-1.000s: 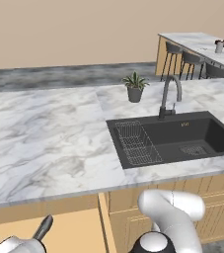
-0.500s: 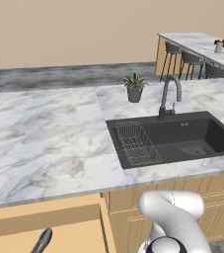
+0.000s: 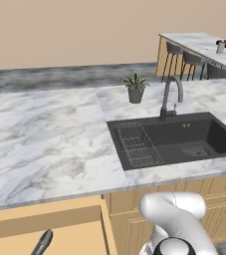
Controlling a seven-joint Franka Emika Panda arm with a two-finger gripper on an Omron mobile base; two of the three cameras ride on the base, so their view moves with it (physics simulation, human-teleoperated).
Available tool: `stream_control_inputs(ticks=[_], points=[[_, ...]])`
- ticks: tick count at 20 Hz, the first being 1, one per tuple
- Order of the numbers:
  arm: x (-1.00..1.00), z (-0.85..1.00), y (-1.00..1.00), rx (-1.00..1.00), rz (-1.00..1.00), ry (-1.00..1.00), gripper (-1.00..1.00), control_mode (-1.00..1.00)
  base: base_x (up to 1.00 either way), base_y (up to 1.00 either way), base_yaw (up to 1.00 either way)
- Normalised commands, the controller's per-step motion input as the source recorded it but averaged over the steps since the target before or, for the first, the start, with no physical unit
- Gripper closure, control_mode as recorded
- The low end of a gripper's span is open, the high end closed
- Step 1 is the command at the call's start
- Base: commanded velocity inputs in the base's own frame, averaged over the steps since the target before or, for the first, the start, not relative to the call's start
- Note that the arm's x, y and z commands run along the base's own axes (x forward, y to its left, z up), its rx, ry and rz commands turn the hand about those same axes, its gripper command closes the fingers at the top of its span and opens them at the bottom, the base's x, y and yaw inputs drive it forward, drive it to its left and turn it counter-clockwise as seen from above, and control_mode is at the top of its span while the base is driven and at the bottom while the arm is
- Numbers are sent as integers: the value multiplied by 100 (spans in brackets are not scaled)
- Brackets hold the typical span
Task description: Take the tongs from the drawer on the left and place them on the dining counter next to the tray containing the kebab skewer.
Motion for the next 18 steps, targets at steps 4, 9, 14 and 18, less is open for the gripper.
stream_control_inputs(ticks=[4,9,14,18], points=[[0,46,-35,0,0,-11,-100,-100,0,0,0],[0,50,-39,0,0,-8,-100,-100,0,0,0],[9,52,-38,0,0,-7,-100,-100,0,0,0],[15,45,-32,0,0,-9,-100,-100,0,0,0]])
